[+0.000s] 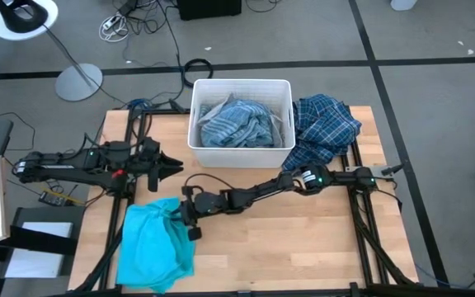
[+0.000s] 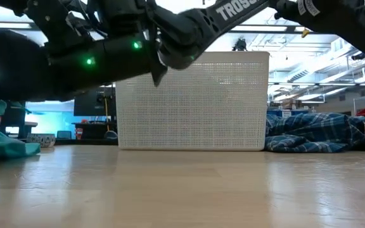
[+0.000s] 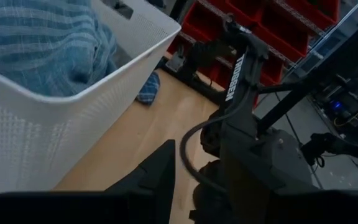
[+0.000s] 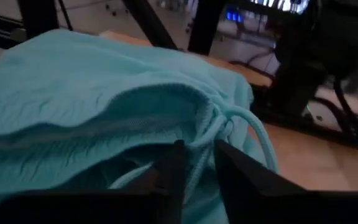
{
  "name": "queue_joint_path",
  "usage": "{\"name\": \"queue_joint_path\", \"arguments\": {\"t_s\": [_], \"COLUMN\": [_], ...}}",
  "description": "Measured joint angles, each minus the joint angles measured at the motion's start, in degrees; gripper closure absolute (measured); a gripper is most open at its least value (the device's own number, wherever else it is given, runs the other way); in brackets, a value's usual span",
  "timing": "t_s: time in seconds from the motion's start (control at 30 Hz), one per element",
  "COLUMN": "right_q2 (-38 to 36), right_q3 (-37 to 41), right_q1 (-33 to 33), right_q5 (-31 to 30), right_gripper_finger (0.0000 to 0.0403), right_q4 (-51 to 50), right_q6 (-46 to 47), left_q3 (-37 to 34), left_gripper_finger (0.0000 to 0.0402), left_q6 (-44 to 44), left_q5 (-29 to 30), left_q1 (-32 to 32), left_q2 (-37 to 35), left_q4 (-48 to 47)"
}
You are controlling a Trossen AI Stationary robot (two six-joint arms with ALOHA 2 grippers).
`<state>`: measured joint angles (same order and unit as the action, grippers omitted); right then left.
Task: Sort clothes
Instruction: Put the light blue shorts into the white laundry bin
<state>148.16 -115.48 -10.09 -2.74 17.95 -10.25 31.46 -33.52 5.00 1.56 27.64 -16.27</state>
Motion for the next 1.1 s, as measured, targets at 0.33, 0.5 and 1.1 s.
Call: {"name": "queue_joint_path", "arguments": {"t_s": [0.33, 0.5, 1.1], "right_q2": [-7.0, -11.4, -32.1], "right_q3": [-2.6, -2.6, -2.6], "right_q1": [0.4, 0.4, -2.6], "right_q5": [-11.2, -15.8, -29.6], "right_gripper_finger": [0.04, 0.0401, 0.0403], "right_q4": [-35.8, -52.3, -64.0], "right_q6": [1.4, 2.1, 1.9], "left_q3": [0.0, 0.0, 0.0], "left_gripper_finger": [0.027, 0.027, 0.027], "left_q6": [-2.1, -5.2, -8.7], "left_q5": [-3.1, -1.1, 6.1], "left_q1": [0.1, 2.3, 9.8], "left_q2": [-0.7, -0.6, 6.5], "left_q4": [-1.4, -8.2, -9.6]}}
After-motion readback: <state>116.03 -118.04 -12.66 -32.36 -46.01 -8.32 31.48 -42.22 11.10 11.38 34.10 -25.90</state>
